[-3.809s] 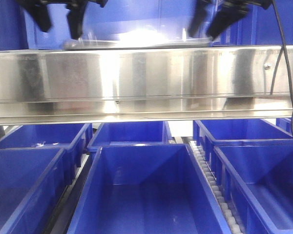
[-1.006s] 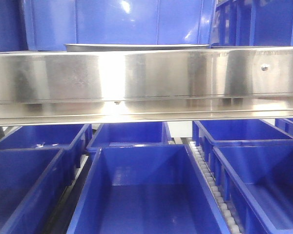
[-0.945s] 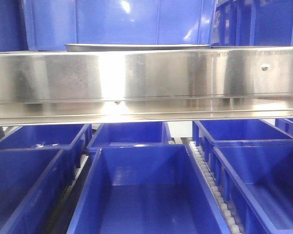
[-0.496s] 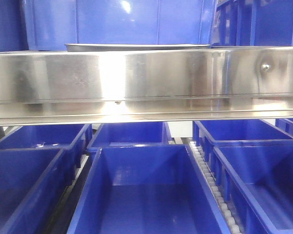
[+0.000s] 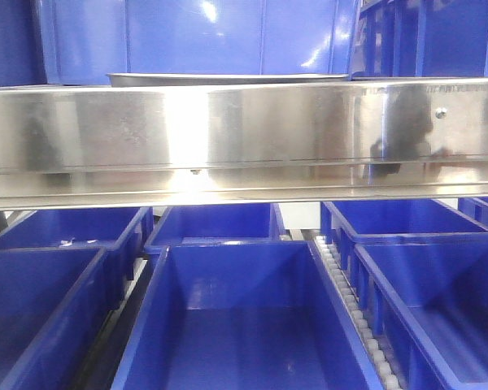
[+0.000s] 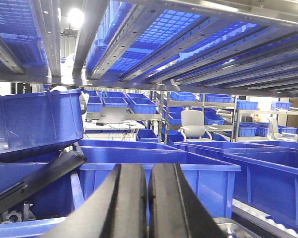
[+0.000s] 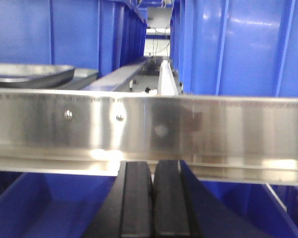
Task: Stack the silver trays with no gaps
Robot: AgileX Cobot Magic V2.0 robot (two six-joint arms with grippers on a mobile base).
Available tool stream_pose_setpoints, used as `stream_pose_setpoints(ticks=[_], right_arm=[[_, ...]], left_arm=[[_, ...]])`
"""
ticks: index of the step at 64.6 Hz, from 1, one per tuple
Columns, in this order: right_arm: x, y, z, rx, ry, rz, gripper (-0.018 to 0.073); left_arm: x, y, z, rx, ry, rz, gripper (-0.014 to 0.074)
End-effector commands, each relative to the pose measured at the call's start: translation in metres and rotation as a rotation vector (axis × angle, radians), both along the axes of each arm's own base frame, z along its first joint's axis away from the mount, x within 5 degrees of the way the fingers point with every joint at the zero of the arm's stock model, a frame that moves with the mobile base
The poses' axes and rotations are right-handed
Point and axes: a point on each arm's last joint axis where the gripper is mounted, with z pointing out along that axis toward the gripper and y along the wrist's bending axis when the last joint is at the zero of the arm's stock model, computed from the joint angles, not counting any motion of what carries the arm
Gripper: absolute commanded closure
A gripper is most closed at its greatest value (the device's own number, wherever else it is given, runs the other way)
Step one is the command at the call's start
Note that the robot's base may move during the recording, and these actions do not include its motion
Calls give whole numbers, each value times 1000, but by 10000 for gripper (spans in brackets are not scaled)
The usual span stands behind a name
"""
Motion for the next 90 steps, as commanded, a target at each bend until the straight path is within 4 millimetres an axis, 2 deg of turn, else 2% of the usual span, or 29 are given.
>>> stream_pose_setpoints(ticks=[1, 14, 30, 46, 90], right_arm=[[0, 0, -2, -18, 18, -2, 637], [0, 0, -2, -14, 15, -5, 637], [0, -2, 10, 16, -109, -20, 637], [0, -1, 3, 17, -33, -13, 637], [0, -1, 3, 17, -33, -13, 637]], left_arm=[[-3, 1, 1, -15, -14, -1, 586], [-3, 1, 1, -15, -14, -1, 586], [-3, 1, 1, -15, -14, -1, 586], [-3, 1, 1, -15, -14, -1, 586], [-3, 1, 1, -15, -14, -1, 586]])
